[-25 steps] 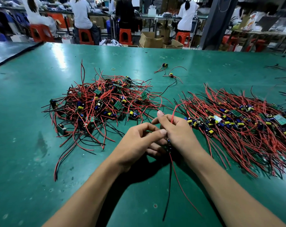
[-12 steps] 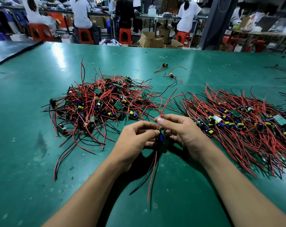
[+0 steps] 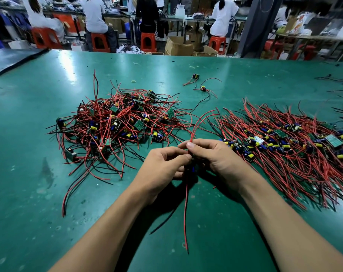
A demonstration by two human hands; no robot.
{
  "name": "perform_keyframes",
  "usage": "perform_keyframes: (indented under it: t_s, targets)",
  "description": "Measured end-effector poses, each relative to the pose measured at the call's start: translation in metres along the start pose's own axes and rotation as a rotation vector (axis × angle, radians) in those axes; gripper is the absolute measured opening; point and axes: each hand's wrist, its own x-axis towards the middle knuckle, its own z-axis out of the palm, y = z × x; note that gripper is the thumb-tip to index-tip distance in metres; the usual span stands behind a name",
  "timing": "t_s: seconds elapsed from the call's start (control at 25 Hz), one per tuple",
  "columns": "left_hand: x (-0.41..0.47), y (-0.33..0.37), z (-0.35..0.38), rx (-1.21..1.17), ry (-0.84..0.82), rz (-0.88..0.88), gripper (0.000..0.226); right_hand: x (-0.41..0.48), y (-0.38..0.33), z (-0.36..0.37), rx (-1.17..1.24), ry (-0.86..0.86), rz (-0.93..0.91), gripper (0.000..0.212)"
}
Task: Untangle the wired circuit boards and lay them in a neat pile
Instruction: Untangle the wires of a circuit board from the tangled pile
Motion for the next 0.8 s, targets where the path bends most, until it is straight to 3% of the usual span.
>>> perform_keyframes:
  t_s: [0.12,0.36,0.48,0.8]
  targets:
    - [-0.001,0.000,0.003,0.017,0.049,0.023,0.023,-0.001,0.001,-0.002,-0.081,-0.025,0.019,0.026]
    - [-0.006,0.007,0.001,0.150,-0.063,-0.029,0.025,0.000,0.001,-0.004,-0.120,-0.012,0.039,0.025]
    - [-0.008,0.008,0.003,0.300,-0.062,-0.017,0.016,0.008,0.004,-0.006,-0.130,0.138,0.008,0.019]
    - [-0.013,0.007,0.002,0.251,-0.099,0.012,0.014,0.019,0.000,-0.006,0.189,0.387,-0.061,0.023]
